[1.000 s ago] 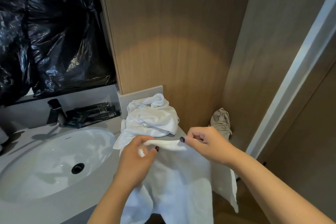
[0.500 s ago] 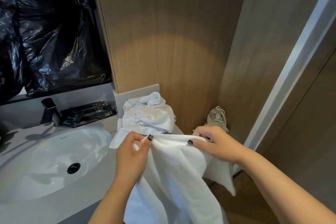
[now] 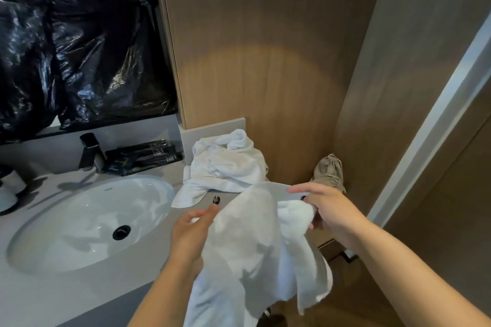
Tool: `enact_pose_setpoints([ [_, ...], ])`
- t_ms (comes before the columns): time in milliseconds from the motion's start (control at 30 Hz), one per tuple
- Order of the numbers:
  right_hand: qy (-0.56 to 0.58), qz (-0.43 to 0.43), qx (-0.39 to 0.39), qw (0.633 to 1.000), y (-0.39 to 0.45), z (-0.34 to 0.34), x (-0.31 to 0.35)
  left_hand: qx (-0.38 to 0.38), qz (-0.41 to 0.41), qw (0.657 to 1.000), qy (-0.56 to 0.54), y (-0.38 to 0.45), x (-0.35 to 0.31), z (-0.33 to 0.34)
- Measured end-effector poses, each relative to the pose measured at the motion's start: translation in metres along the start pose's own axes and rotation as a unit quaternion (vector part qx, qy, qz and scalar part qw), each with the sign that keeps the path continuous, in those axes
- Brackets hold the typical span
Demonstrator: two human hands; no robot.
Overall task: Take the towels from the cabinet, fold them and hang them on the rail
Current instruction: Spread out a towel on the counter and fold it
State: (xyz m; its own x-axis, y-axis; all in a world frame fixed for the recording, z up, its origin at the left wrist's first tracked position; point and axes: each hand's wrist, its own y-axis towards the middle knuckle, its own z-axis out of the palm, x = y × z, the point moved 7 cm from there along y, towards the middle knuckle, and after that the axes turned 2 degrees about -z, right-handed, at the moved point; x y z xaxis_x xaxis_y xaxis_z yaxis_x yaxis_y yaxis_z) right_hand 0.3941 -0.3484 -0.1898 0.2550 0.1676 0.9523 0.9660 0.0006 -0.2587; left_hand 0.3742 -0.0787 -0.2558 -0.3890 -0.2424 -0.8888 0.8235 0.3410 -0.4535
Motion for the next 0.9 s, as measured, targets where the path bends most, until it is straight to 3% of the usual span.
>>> enact_pose_setpoints([
  [133,0.091,-0.003,0.111,0.990,-0.013,0.039,0.011,0.056,-0.062,0.995,-0.061,0.005,0.024,0.018],
  [300,-0.022,-0.060,0.177,0.982,-0.028,0.061,0.011,0.109,-0.088,0.984,-0.112,0.007,0.031,0.029],
  [433,-0.187,-0.178,0.088,0.962,-0.028,0.058,0.012,0.110,-0.074,0.984,-0.122,0.006,0.027,0.023],
  [500,-0.286,-0.232,0.035,0.929,-0.027,0.057,0.012,0.111,-0.066,0.984,-0.125,0.002,0.021,0.019],
  [567,-0.377,-0.308,-0.037,0.873,-0.030,0.054,0.016,0.115,-0.059,0.985,-0.115,-0.004,0.016,0.017],
  [633,-0.386,-0.368,-0.051,0.844,-0.033,0.055,0.018,0.128,-0.052,0.985,-0.099,-0.007,0.013,0.018],
  [767,-0.174,-0.284,0.081,0.939,-0.032,0.062,0.011,0.160,-0.030,0.985,-0.058,-0.009,0.008,0.021],
  [900,-0.089,-0.272,0.122,0.950,-0.033,0.066,0.015,0.217,0.002,0.975,-0.054,-0.023,-0.006,0.034],
])
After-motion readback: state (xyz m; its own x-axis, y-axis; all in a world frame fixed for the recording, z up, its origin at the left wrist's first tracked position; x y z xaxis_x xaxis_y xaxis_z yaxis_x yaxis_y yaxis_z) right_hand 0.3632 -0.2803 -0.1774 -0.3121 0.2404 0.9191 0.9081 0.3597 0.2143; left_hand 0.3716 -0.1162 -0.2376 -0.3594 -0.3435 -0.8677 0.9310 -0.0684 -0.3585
